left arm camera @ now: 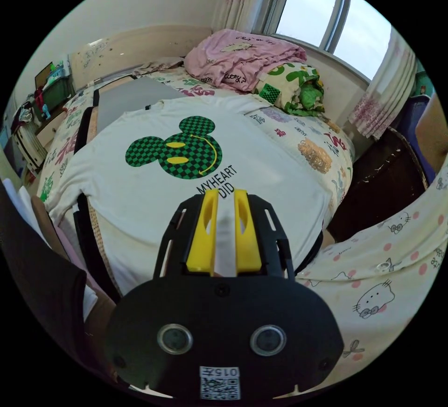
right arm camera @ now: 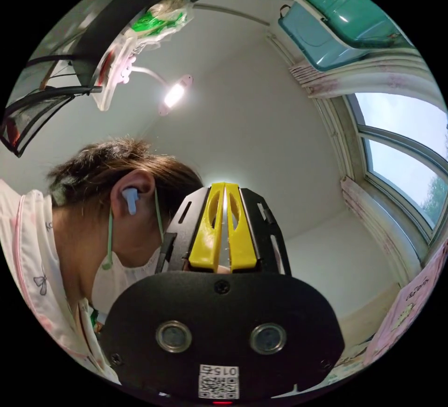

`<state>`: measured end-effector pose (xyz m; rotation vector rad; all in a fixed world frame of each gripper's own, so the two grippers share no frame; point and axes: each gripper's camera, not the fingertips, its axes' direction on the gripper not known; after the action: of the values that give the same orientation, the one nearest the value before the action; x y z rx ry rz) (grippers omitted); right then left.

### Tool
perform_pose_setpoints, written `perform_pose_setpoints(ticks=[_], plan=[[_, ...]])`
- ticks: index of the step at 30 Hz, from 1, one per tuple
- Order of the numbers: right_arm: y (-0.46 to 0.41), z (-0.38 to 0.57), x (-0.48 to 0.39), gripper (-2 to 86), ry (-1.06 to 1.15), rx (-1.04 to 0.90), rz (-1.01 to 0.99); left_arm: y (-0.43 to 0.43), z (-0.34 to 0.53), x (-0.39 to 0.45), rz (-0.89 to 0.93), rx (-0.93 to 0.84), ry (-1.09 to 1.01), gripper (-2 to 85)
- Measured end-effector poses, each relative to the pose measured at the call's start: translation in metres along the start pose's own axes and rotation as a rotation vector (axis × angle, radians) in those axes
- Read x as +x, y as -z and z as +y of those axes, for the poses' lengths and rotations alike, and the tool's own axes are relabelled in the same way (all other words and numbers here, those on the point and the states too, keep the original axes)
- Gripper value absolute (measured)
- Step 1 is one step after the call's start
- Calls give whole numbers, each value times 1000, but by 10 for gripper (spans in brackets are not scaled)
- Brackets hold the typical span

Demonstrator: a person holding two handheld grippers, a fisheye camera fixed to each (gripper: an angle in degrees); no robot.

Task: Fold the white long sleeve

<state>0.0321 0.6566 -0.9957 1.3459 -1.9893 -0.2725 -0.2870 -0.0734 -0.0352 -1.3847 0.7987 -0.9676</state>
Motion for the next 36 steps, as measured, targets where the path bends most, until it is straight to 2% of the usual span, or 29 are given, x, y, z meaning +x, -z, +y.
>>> perform_pose_setpoints(ticks=[3, 5, 9, 12, 14, 15, 17, 21, 23, 26, 31, 33, 36], plan=[[6, 30, 26, -2, 92, -83, 42, -6, -20, 8, -9, 3, -33, 64], [9, 65, 59, 2, 192, -228, 198, -13, -33, 12, -15, 0, -50, 67], [28, 142, 158, 29, 232, -502, 401, -40, -60, 17, -22, -27, -68, 70], [58, 227, 275, 75, 217, -815, 569, -65, -78, 23, -36, -44, -93, 73], [95, 306, 381, 94, 190, -1094, 734, -82, -87, 27, -38, -52, -113, 75], [106, 326, 408, 98, 171, -1161, 765, -94, -93, 31, -41, -68, -124, 77], [156, 400, 505, 112, 40, -1363, 837, -111, -98, 36, -48, -88, -138, 80], [230, 504, 625, 124, -28, -1577, 919, -151, -95, 47, -46, -184, -115, 90], [273, 569, 694, 132, -40, -1701, 979, -155, -88, 57, -64, -135, -136, 95], [320, 641, 773, 144, -116, -1811, 1036, -162, -76, 63, -67, -97, -114, 98], [381, 717, 863, 153, -184, -1855, 1140, -179, -66, 65, -58, -104, -123, 95], [403, 734, 889, 141, -220, -1857, 1182, -189, -60, 68, -60, -109, -114, 95], [432, 749, 919, 75, -259, -1862, 1243, -202, -50, 70, -63, -117, -121, 95]])
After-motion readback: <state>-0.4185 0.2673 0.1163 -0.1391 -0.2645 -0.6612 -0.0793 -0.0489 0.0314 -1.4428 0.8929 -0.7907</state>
